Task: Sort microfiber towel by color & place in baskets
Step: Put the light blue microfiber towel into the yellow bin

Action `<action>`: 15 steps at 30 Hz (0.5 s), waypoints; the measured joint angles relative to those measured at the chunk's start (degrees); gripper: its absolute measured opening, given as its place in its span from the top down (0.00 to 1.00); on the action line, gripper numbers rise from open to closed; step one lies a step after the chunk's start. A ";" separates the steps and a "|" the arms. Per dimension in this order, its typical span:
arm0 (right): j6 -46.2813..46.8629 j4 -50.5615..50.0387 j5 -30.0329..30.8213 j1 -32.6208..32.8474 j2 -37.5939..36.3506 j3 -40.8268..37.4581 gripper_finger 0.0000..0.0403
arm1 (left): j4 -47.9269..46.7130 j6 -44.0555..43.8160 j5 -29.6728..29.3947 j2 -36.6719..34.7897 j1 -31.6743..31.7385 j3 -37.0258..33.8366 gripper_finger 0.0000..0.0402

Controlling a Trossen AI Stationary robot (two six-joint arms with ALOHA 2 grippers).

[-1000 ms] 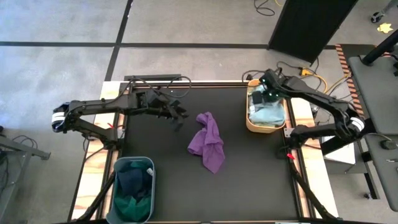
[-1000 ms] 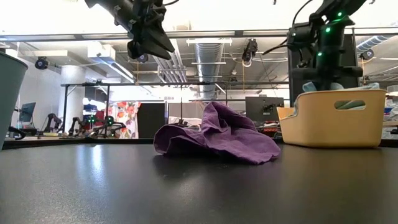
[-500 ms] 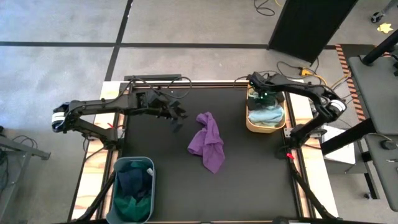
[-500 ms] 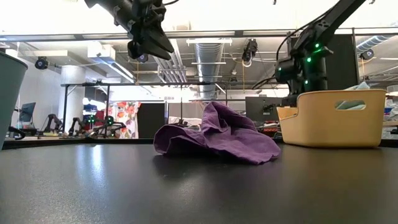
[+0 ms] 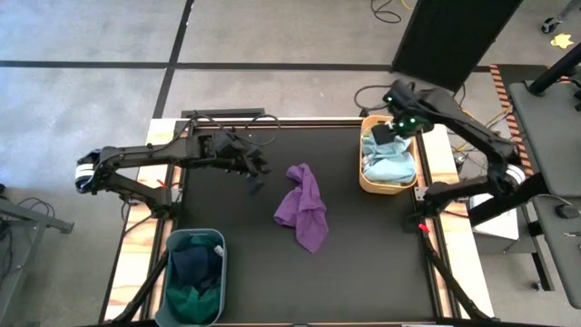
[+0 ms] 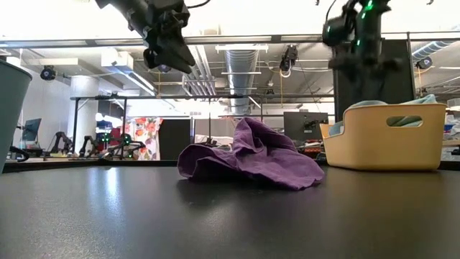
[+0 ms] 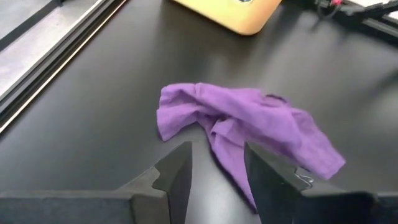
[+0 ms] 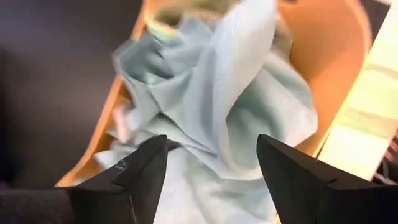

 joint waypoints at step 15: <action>12.72 18.10 10.55 -0.75 3.78 -12.73 0.53 | -1.34 0.05 -1.10 0.09 -0.13 -0.07 0.67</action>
